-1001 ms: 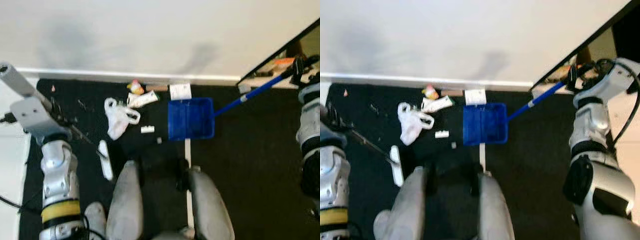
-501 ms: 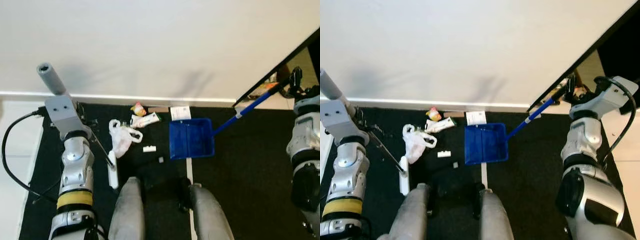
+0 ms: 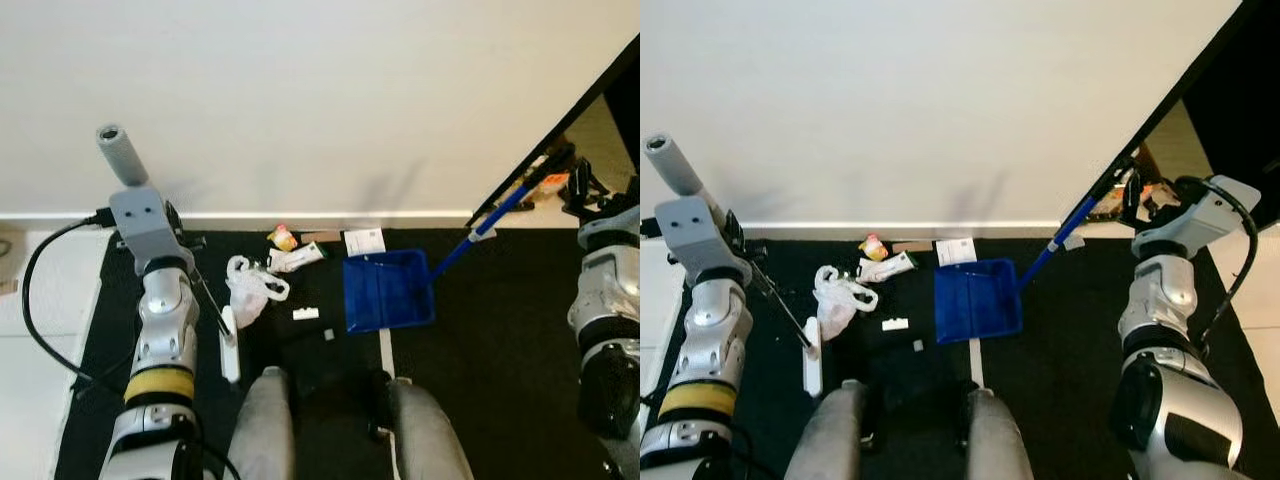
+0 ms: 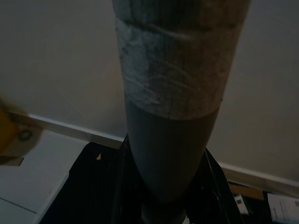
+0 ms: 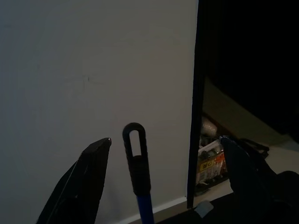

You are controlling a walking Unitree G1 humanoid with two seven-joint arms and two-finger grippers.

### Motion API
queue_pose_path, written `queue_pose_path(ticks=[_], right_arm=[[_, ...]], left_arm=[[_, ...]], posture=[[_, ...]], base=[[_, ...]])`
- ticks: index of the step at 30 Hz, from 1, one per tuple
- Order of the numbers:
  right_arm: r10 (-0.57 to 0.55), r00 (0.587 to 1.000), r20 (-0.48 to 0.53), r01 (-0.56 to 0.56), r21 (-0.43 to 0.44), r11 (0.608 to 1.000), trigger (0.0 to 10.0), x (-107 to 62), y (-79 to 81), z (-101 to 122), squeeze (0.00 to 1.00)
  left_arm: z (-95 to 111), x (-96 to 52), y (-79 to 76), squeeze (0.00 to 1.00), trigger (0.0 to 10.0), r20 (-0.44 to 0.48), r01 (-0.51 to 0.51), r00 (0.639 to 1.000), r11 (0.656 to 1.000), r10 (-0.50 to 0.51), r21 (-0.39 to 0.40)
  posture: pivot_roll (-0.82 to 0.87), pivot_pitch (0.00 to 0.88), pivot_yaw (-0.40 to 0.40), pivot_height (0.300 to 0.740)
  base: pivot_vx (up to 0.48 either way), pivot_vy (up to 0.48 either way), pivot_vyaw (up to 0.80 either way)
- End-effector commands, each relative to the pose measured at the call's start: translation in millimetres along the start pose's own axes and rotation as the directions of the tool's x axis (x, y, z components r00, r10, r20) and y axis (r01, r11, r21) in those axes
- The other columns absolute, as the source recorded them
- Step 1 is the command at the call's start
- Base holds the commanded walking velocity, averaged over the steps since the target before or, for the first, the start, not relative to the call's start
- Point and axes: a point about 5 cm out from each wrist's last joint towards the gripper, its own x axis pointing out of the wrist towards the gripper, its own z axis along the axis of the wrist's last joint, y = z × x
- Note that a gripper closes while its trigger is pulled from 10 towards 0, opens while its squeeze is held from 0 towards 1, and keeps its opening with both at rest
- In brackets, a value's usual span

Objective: Sweep floor

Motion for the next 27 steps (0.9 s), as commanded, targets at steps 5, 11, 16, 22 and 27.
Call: queue_pose_path(ticks=[5,11,16,22,27], right_arm=[[0.015,1.0,-0.024,-0.015,-0.021,1.0,10.0,-0.7,-1.5,-2,0.0],[0.038,0.999,-0.02,-0.039,-0.026,0.999,10.0,3.9,2.5,3,0.0],[0.068,0.997,-0.024,-0.069,-0.03,0.997,10.0,7.1,7.8,4,0.0],[0.098,0.994,-0.04,-0.099,-0.027,0.995,10.0,8.2,12.5,3,0.0],[0.105,0.993,-0.047,-0.106,-0.028,0.994,10.0,8.5,13.9,2,0.0]], left_arm=[[-1,-0.5,-6.2,0.0,10.0,0.019,-0.019,1.0,1.0,0.019,0.008],[-1,3.6,4.3,0.0,10.0,0.024,-0.106,0.994,0.993,0.105,0.051],[4,6.8,17.5,0.0,10.0,0.077,-0.172,0.984,0.977,0.164,0.123],[7,8.9,25.1,0.0,10.0,0.087,-0.202,0.977,0.972,0.193,0.118],[10,10.3,23.1,0.0,10.0,0.1,-0.19,0.979,0.973,0.178,0.129]], posture=[[0.06,0.127,-0.054,0.731],[0.06,0.126,-0.057,0.731],[0.06,0.126,-0.058,0.731],[0.06,0.123,-0.062,0.731],[0.06,0.123,-0.06,0.731]], base=[[0.0,-0.384,0.0],[0.0,0.0,0.0],[0.0,0.0,0.0],[0.0,0.0,0.0],[0.0,0.076,0.0]])
